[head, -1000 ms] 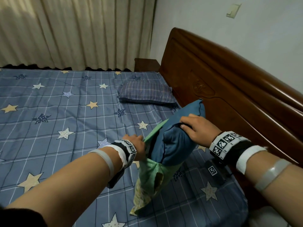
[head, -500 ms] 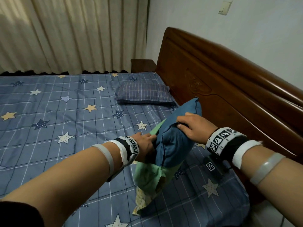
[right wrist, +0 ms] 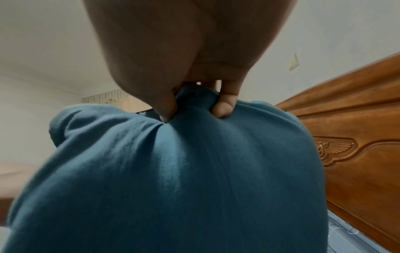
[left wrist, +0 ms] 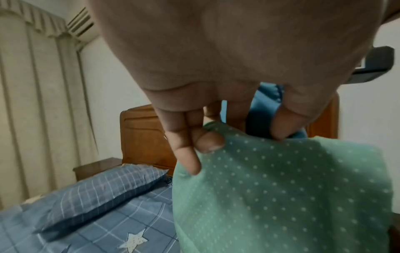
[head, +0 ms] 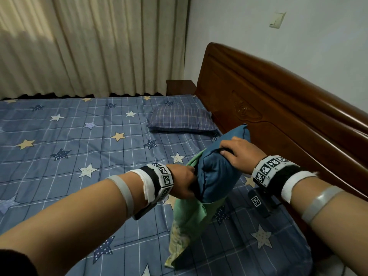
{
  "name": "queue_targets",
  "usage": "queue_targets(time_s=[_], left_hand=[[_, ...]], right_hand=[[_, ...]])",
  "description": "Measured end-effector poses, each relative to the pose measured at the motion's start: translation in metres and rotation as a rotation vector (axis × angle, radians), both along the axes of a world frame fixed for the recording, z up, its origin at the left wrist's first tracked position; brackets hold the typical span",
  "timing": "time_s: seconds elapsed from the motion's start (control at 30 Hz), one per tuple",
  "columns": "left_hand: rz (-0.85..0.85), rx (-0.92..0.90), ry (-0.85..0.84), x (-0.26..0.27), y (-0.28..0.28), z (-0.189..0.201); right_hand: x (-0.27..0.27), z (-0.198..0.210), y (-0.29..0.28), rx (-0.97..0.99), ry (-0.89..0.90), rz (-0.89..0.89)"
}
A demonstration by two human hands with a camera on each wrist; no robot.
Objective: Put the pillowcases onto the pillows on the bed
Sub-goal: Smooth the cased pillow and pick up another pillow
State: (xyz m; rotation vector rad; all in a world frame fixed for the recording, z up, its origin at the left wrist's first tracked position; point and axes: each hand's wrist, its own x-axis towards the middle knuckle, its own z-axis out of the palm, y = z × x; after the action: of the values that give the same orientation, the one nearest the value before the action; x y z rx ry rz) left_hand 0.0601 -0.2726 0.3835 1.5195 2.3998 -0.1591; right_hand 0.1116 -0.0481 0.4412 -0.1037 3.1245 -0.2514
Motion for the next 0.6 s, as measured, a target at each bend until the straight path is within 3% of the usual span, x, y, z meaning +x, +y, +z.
queue_targets(time_s=[0.07,0.17,0.3,0.4,0.6], left_hand=[[0.015,-0.012,0.01,0.001,0.002,-0.001],[0.037,0.049,-0.139,0.001,0.005,0.002],[0.086,0.248,-0.198,-0.006,-0.002,0.001],[0.111,0.366,-0.251,-0.011,-0.012,-0.002],[0.084,0.499,-0.251,-0.013,-0.021,-0.004]], right_hand=[[0.0,0.005,-0.006,0.004,0.021,-0.002],[-0.001,0.009,-0.016,-0.038,0.038,0.07],[0.002,0.002,-0.03,-0.19,-0.143,0.243],[0.002,-0.017,-0.035,-0.065,-0.247,0.367],[-0.009,-0.039,-0.038,0.163,-0.314,0.241]])
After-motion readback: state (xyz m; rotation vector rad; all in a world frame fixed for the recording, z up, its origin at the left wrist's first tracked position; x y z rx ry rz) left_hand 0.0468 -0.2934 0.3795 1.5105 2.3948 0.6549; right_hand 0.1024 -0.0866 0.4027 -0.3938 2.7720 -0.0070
